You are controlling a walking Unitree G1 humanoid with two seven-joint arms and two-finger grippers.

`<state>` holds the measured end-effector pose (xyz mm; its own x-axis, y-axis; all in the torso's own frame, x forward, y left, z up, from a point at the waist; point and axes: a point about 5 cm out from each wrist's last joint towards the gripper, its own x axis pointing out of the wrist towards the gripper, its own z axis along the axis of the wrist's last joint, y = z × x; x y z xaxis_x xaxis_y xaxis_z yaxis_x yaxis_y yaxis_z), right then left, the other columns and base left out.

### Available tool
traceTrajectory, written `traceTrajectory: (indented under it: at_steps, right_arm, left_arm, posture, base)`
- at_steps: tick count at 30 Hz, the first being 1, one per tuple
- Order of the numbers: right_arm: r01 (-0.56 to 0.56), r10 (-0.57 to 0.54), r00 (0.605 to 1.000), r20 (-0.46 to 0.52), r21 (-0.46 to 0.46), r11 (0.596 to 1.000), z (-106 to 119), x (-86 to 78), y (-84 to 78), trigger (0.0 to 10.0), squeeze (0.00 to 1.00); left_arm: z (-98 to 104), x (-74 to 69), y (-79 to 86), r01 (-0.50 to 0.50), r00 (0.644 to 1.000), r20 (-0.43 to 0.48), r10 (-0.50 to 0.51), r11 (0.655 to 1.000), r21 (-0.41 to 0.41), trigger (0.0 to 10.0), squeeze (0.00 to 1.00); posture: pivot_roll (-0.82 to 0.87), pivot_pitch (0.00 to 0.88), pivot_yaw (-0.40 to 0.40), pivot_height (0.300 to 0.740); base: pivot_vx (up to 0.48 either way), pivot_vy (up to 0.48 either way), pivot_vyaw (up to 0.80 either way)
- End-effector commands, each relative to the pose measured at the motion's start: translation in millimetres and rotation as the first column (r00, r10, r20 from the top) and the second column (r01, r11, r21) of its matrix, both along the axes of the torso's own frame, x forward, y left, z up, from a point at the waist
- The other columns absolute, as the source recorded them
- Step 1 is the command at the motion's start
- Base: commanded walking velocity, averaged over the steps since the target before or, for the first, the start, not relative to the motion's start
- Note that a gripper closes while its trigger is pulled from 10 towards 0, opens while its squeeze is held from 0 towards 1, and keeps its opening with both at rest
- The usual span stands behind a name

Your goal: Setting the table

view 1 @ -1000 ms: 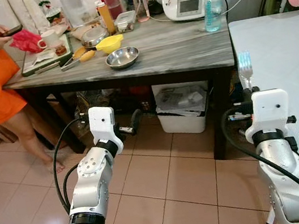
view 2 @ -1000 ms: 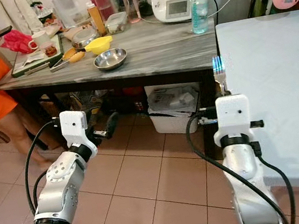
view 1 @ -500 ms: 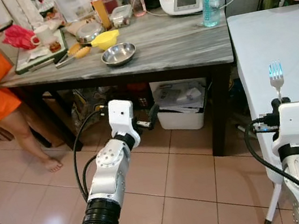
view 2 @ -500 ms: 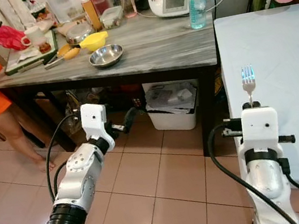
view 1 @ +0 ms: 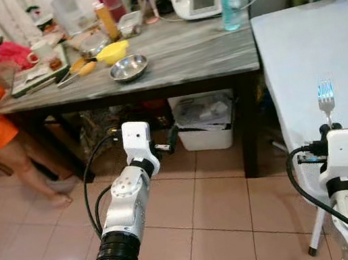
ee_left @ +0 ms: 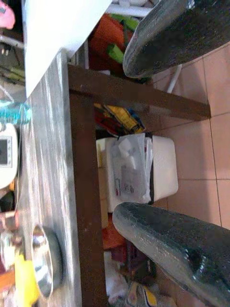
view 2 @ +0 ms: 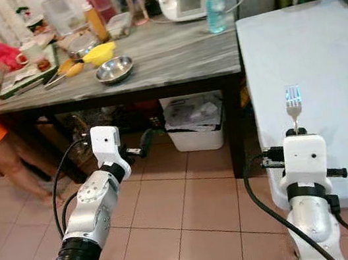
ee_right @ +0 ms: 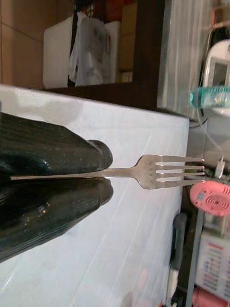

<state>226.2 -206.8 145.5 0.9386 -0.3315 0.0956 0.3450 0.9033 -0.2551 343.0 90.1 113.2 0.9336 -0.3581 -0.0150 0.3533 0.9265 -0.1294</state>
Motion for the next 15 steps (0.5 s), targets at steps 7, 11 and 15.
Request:
traceTrajectory:
  at_steps: [7,11,15]
  right_arm:
    - [-0.029,0.028,0.999,0.027,0.003,1.0,8.4,3.7,6.8,10.0,0.0]
    - [-0.041,0.041,0.999,0.024,0.002,0.999,8.6,5.1,8.1,10.0,0.0]
    - [-0.055,0.055,0.998,0.02,-0.001,0.998,9.2,7.0,9.2,10.0,0.0]
  left_arm:
    - [1.2,1.4,7.6,-0.038,0.999,0.008,0.038,0.999,0.009,10.0,0.0]
    - [0.9,0.6,8.8,-0.054,0.999,0.004,0.054,0.999,0.003,10.0,0.0]
    - [-0.3,-0.2,11.7,-0.069,0.998,-0.001,0.069,0.998,0.002,10.0,0.0]
  posture:
    - [-0.32,0.053,0.179,0.74]
    - [-0.31,0.057,0.167,0.74]
    - [-0.3,0.06,0.162,0.74]
  base:
    - [0.0,0.0,-0.8]
    - [0.0,0.0,-0.8]
    - [0.0,0.0,-0.8]
